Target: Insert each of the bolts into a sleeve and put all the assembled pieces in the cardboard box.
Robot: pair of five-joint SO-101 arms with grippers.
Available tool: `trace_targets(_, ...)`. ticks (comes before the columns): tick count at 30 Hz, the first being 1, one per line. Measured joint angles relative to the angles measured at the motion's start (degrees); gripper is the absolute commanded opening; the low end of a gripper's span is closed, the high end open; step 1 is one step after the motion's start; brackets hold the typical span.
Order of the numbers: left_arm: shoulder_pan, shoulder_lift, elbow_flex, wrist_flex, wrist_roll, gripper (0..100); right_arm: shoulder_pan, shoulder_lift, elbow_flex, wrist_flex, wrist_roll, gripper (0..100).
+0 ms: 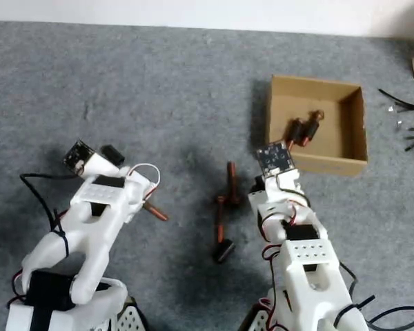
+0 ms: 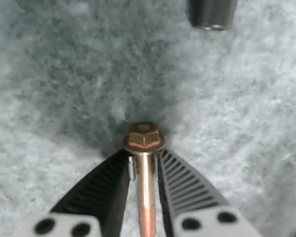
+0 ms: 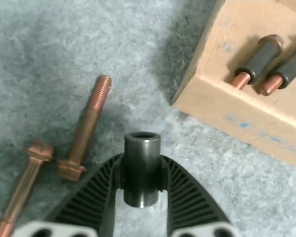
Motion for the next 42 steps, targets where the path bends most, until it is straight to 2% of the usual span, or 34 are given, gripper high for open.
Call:
trace_targets(4,1.58,0.09,-3.08,1.23,-3.25,1,0.00,0.09,2.81,-3.43,0.53,0.5)
trace_targets(7,2.90,0.09,-8.00,6.24,-7.47,1,0.00,0.09,3.52,-4.13,0.88,0.5)
trace_targets(13,5.19,0.18,-23.82,23.91,-15.47,1,0.00,0.09,3.52,-4.13,0.88,0.5)
trace_targets(19,5.63,0.09,-42.81,43.78,-16.18,1,0.00,0.09,3.52,-4.13,0.88,0.5)
trace_targets(24,5.63,0.09,-53.19,54.33,-16.18,1,0.00,0.09,3.52,-4.13,0.88,0.5)
trace_targets(30,5.63,-1.32,-58.29,58.90,-19.43,1,0.00,0.09,3.52,-4.13,0.88,0.5)
trace_targets(37,5.63,-16.97,-57.76,59.43,-32.79,1,0.00,0.09,3.52,-4.13,0.88,0.5)
trace_targets(42,5.63,-31.38,-48.09,59.43,-42.46,1,0.00,0.09,3.52,-4.13,0.88,0.5)
